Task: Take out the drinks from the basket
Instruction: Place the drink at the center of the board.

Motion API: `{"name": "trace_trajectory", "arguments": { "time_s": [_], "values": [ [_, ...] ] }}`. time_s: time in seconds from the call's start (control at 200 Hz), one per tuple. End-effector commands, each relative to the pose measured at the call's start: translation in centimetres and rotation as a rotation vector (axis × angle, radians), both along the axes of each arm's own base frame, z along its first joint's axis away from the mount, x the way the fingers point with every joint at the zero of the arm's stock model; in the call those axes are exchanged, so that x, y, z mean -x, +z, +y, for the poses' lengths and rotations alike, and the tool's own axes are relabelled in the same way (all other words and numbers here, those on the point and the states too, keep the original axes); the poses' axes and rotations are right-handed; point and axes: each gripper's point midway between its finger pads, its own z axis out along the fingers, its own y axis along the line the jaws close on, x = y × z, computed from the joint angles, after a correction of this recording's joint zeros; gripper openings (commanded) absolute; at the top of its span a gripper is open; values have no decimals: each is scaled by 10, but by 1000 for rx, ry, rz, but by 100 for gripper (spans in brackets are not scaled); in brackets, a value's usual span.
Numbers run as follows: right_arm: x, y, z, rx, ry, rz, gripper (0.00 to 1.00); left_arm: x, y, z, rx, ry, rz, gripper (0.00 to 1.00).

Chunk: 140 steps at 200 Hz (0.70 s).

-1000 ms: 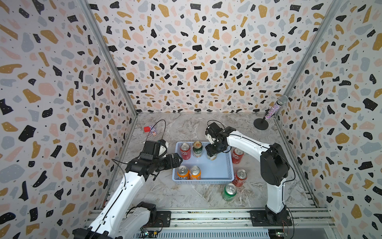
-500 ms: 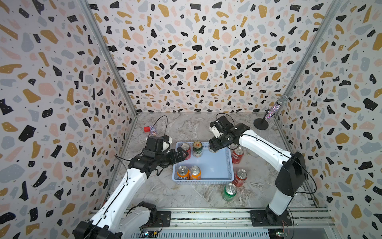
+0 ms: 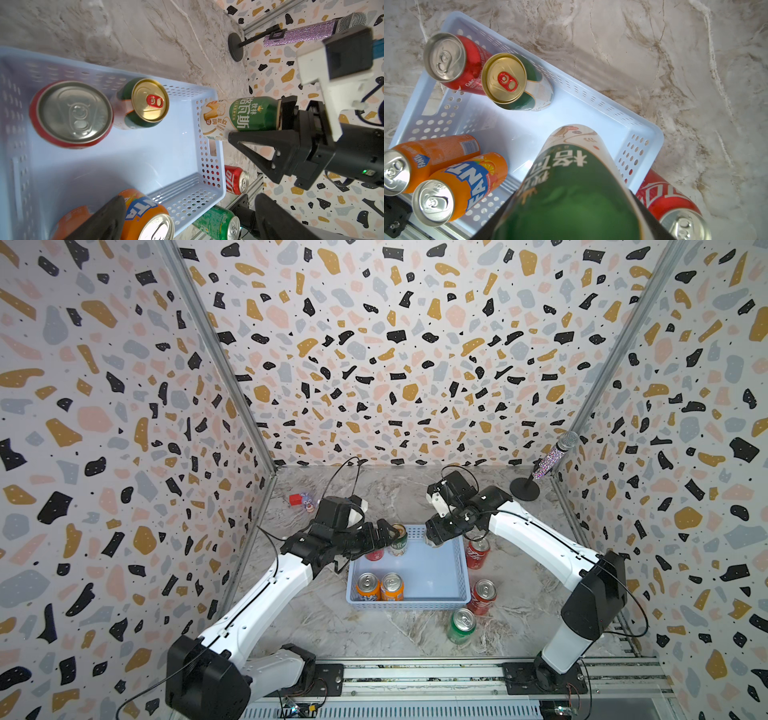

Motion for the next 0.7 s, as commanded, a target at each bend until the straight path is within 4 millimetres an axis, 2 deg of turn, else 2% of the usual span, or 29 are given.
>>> {"name": "trace_trajectory", "arguments": {
  "time_s": [0.0,0.175,0.355,0.696],
  "values": [
    [-14,42,-2,-50,-7,-108,34,-15,31,-19,81,-40,-86,100],
    [-26,39,-4,-43,-14,-107,34,-25,25,-37,129,-93,-46,100],
    [-41,41,-5,-53,-33,-108,35,-41,28,-47,168,-91,-47,100],
    [-79,36,-8,-64,-85,-106,36,-70,32,-70,233,-124,-45,100]
  ]
}}
